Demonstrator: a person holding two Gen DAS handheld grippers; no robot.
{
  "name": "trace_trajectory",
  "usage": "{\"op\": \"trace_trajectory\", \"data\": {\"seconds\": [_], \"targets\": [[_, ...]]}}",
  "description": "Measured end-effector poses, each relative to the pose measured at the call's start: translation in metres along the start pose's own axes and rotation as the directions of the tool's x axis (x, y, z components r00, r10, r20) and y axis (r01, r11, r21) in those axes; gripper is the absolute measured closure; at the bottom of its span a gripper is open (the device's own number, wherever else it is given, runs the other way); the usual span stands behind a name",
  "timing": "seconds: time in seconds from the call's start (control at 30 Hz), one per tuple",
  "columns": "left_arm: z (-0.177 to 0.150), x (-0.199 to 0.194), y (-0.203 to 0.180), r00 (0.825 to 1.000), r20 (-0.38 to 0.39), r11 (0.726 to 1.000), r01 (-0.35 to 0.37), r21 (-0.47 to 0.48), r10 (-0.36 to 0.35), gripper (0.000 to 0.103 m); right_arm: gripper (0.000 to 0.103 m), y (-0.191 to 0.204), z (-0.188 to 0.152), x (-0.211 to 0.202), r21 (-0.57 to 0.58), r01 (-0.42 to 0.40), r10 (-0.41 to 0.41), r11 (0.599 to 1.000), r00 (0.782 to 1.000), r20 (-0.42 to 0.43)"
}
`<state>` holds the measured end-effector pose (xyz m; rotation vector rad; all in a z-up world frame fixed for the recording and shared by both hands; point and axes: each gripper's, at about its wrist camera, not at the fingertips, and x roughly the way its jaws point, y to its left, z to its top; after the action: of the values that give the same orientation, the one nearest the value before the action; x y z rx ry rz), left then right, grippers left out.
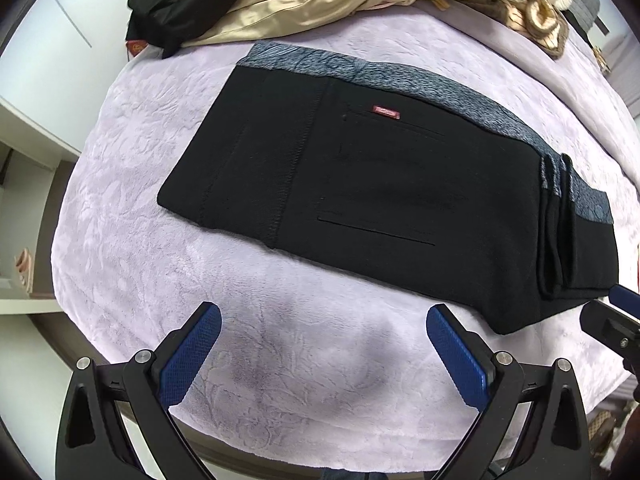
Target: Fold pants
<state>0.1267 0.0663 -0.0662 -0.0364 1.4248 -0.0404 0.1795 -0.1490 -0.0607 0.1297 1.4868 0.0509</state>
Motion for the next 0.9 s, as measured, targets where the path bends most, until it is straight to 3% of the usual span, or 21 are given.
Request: {"op": "trace_trajectory", "data": {"seconds": [0.4,0.9], "targets": [[0.0,0.002,0.02,1.0,0.001,0.999,-0.015,-0.039,0.015,0.0,0.0,0.011,0.006,0.01,-0.04,0.017,-0.017,0.999,1.0,-0.006],[0.003,0.0,-0.002,1.0,0.001,1.0,-0.01,-0.013,0.01,0.0,0.0,-0.002,0.005,0.006,-0.003,0.023,-0.023,1.0,1.0,0.0]]}}
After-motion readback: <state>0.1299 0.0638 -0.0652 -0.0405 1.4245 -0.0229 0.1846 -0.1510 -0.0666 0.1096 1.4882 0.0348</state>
